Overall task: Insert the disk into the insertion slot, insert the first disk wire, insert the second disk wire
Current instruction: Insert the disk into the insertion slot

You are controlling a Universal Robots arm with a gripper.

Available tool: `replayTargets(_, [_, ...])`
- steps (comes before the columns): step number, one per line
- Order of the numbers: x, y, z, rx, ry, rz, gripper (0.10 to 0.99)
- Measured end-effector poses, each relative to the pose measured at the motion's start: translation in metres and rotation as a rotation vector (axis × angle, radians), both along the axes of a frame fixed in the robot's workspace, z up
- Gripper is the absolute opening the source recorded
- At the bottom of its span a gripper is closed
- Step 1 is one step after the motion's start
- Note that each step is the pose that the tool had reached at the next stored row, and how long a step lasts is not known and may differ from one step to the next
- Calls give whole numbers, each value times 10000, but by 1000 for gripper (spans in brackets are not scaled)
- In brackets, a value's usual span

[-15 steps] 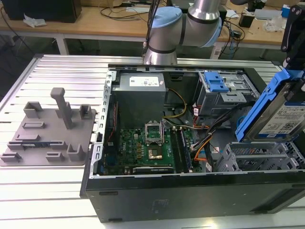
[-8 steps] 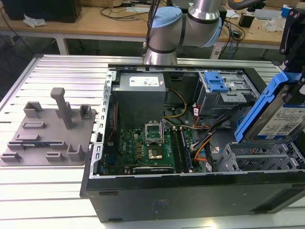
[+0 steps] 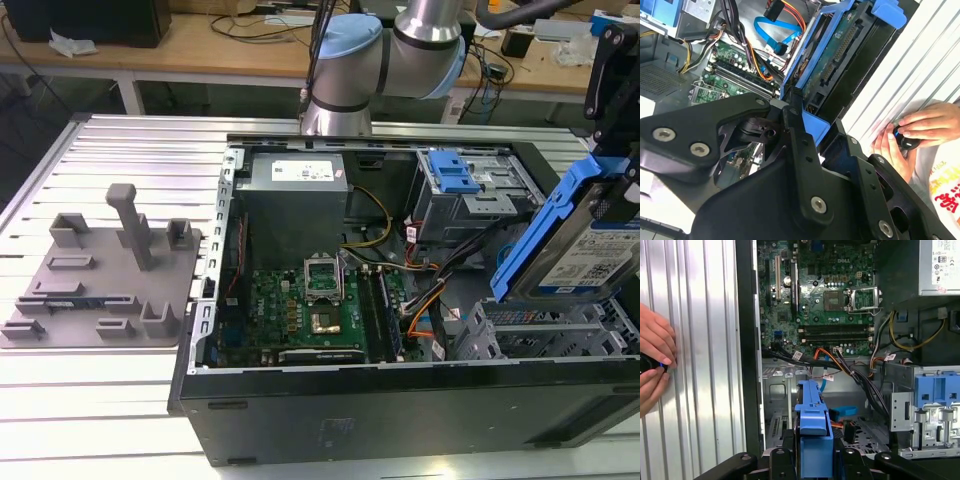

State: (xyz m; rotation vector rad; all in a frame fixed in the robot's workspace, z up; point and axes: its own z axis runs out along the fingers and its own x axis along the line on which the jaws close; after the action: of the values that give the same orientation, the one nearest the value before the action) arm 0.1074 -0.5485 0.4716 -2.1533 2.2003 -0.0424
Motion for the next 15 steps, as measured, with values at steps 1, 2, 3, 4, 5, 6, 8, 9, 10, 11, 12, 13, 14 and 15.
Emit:
replayTargets(1, [0,0,-6,0,0,12,369])
replayTargets(2, [0,0,-10,1,0,19,369])
replayTargets(3, [0,-1,-15,1,0,33,369])
replayTargets(4, [0,-1,-20,0,-1,49,369])
replayTargets(5, [0,-2,-23,0,0,60,369])
replayTargets(6, [0,-3,-27,0,0,72,369])
replayTargets(8, [0,-5,-34,0,0,97,369])
replayTargets(9, [0,-6,-40,1,0,117,369])
replayTargets(10, [0,-8,-45,1,0,132,369])
replayTargets(11, [0,-9,-48,1,0,142,369])
replayTargets(12, [0,-10,-50,1,0,148,369])
replayTargets(13, [0,-11,-53,0,0,155,369])
replayTargets(14, [0,-13,-56,0,0,159,369])
replayTargets(15, [0,-15,-61,1,0,165,369])
